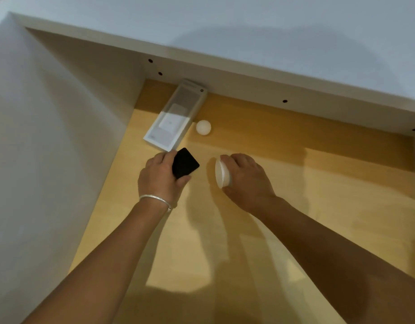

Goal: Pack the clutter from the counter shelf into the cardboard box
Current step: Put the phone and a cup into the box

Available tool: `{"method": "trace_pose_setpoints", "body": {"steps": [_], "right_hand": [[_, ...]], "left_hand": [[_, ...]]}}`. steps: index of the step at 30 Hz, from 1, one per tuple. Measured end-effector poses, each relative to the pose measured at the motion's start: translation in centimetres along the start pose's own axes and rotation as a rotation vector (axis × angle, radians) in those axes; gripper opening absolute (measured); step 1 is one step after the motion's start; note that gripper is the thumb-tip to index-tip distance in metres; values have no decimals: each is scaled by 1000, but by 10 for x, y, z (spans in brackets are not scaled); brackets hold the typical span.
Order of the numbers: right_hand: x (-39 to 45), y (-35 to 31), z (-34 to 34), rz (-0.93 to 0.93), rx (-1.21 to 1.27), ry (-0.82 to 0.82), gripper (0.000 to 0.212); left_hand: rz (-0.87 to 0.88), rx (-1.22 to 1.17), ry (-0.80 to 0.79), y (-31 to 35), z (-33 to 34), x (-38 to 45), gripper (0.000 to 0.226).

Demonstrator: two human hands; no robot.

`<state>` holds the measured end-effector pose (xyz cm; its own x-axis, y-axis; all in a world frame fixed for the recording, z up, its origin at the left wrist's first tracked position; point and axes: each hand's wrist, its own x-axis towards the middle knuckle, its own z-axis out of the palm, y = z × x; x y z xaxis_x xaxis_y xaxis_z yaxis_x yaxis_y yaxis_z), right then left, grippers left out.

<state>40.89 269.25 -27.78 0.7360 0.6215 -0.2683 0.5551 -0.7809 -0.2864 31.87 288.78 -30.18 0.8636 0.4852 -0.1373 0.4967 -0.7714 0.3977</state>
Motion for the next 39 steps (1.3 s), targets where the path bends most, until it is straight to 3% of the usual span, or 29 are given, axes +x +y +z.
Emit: {"method": "trace_pose_setpoints", "body": {"steps": [8, 16, 27, 39], "right_hand": [[-28, 14, -5, -17, 9, 87, 69], [-104, 50, -48, 42, -10, 229, 67], [-295, 152, -139, 284, -13, 523, 60], [-516, 269, -172, 611, 61, 657, 65]], "left_hand": [[89, -7, 76, 17, -12, -14, 67], [288, 75, 132, 93, -32, -43, 64], [666, 11, 189, 307, -24, -136, 59], [1012, -158, 105, 529, 40, -266, 63]]}}
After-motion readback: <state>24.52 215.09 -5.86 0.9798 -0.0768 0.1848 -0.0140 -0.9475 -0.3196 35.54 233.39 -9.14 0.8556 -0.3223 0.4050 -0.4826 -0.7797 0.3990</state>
